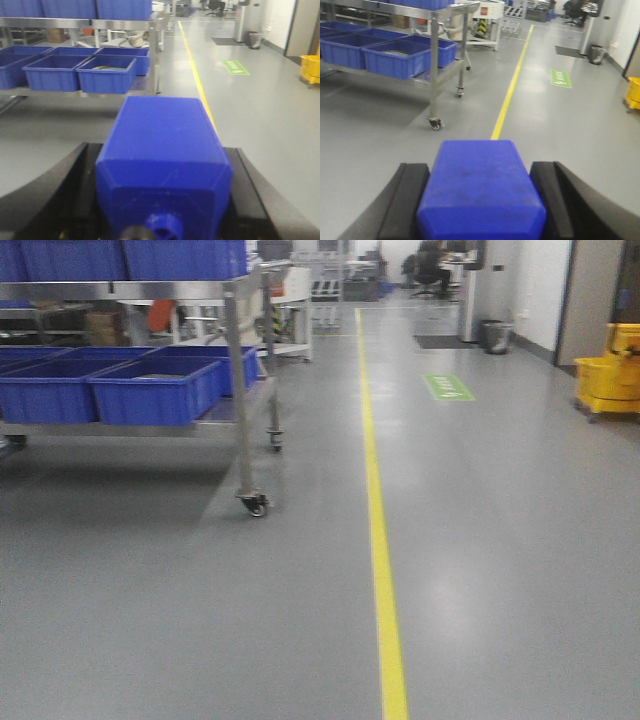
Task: Pick and sort blue part to right shelf
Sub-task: 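Drive the base along the yellow-lined aisle holding both parts, then turn and drive the base toward the shelf of blue bins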
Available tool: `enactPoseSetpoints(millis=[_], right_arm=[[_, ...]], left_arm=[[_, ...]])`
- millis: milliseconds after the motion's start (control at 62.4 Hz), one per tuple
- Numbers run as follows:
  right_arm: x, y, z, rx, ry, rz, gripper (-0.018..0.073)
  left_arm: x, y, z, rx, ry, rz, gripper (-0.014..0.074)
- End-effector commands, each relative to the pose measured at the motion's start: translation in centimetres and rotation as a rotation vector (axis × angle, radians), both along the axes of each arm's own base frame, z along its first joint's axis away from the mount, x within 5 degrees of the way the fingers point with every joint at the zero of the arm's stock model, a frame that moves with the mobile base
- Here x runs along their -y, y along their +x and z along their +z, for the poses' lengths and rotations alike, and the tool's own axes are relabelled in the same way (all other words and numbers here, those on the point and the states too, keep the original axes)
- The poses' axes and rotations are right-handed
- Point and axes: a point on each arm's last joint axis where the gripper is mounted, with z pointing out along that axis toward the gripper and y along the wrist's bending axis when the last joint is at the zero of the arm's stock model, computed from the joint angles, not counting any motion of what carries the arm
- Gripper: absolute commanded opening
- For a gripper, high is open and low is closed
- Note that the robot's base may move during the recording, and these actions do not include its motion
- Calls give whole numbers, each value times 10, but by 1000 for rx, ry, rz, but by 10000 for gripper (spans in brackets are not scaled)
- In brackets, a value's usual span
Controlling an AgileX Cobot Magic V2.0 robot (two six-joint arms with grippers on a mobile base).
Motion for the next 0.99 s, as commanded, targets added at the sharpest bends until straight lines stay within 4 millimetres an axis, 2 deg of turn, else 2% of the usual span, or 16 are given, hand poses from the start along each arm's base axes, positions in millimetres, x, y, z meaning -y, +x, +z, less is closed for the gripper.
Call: enactPoseSetpoints(millis=[0,978], right_arm=[[0,-1,17,116,3,-4,343],[0,-1,17,116,3,-4,343]], left_arm=[[0,-1,16,99,-5,3,357],[0,-1,16,99,-5,3,357]])
